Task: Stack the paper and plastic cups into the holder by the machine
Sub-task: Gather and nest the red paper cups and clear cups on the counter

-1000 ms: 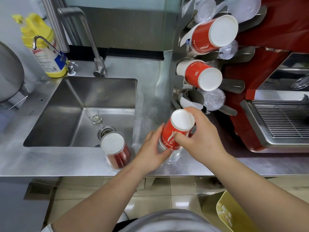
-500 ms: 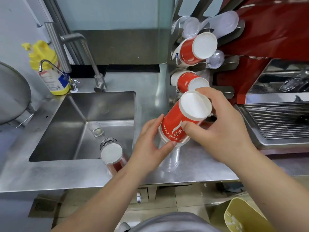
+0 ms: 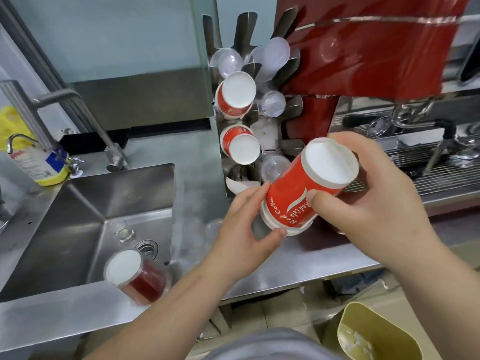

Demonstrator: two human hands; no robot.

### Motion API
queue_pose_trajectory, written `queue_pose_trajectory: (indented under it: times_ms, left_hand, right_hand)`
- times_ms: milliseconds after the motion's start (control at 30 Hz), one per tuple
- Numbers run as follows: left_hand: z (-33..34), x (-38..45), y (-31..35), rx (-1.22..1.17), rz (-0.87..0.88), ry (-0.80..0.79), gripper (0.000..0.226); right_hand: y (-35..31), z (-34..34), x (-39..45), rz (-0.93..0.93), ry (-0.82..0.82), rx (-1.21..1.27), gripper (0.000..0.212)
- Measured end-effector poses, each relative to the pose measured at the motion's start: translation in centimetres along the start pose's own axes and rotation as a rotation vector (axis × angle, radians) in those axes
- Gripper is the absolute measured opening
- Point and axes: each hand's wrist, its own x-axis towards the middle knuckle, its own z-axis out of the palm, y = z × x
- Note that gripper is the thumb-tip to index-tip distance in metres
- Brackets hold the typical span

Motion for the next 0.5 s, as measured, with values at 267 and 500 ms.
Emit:
queue_pose_trajectory:
  times_ms: [267,500]
  left_hand:
    - [6.4,0.0,-1.8,0.016,-0.166,-0.115,0.077]
    - [9.6,-0.8,-5.4,0.09,-0.293,-0.155,0.059]
  right_hand:
    - [6.5,-1.0,-2.8,0.167,-0.123,-0.026,0.067]
    - [10.9,1.6,-5.0,0.218,-0.316,0.031,0.067]
